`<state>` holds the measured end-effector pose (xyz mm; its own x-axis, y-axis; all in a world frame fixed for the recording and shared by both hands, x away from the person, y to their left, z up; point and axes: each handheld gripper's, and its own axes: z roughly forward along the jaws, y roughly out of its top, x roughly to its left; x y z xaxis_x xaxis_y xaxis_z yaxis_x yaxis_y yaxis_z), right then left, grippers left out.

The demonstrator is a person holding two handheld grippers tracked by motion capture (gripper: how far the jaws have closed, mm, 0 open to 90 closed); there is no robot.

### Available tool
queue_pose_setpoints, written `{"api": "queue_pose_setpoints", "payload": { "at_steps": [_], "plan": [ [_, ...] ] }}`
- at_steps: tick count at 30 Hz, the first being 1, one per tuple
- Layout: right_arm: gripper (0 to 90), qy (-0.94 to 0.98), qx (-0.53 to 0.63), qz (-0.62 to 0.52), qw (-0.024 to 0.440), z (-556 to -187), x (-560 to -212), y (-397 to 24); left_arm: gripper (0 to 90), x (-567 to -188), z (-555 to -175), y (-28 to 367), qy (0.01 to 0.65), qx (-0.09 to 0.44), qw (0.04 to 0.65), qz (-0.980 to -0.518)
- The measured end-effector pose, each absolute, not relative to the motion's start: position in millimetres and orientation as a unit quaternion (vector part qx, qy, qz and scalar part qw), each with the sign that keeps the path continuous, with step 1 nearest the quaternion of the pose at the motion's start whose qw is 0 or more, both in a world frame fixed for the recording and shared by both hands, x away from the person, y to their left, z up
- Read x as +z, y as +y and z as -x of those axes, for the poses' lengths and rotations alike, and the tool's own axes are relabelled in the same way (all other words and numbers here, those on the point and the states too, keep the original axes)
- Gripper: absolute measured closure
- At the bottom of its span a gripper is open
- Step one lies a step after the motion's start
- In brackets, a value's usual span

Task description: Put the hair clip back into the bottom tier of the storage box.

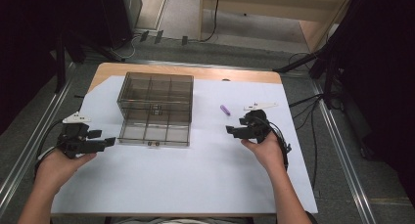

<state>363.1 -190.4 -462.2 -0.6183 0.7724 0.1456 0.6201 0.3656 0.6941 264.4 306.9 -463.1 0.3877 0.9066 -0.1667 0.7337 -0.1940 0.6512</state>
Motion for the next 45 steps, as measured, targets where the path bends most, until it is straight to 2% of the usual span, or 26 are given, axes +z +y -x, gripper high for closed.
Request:
{"api": "queue_pose_setpoints", "payload": {
  "at_steps": [13,21,29,33,39,41,45],
  "plan": [
    [37.6,0.822,0.358,-0.429,0.108,-365,-462,-194,36.2,-460,-263,306,0.532,0.125,0.338,-0.766],
    [42.7,0.832,0.34,-0.423,0.11,-367,-460,-193,35.9,-460,-263,307,0.531,0.125,0.34,-0.766],
    [55.2,0.836,0.326,-0.428,0.112,-371,-456,-197,35.7,-458,-262,307,0.535,0.124,0.339,-0.764],
    [66.3,0.836,0.317,-0.433,0.111,-374,-456,-198,35.6,-459,-262,308,0.536,0.124,0.338,-0.764],
    [76.7,0.834,0.317,-0.437,0.111,-385,-455,-199,35.3,-460,-260,308,0.537,0.128,0.335,-0.763],
    [84.0,0.832,0.318,-0.442,0.104,-392,-456,-200,35.3,-461,-258,309,0.539,0.131,0.333,-0.763],
    [90.0,0.832,0.312,-0.448,0.099,-400,-456,-198,35.3,-460,-255,309,0.541,0.133,0.331,-0.762]
  ]
}}
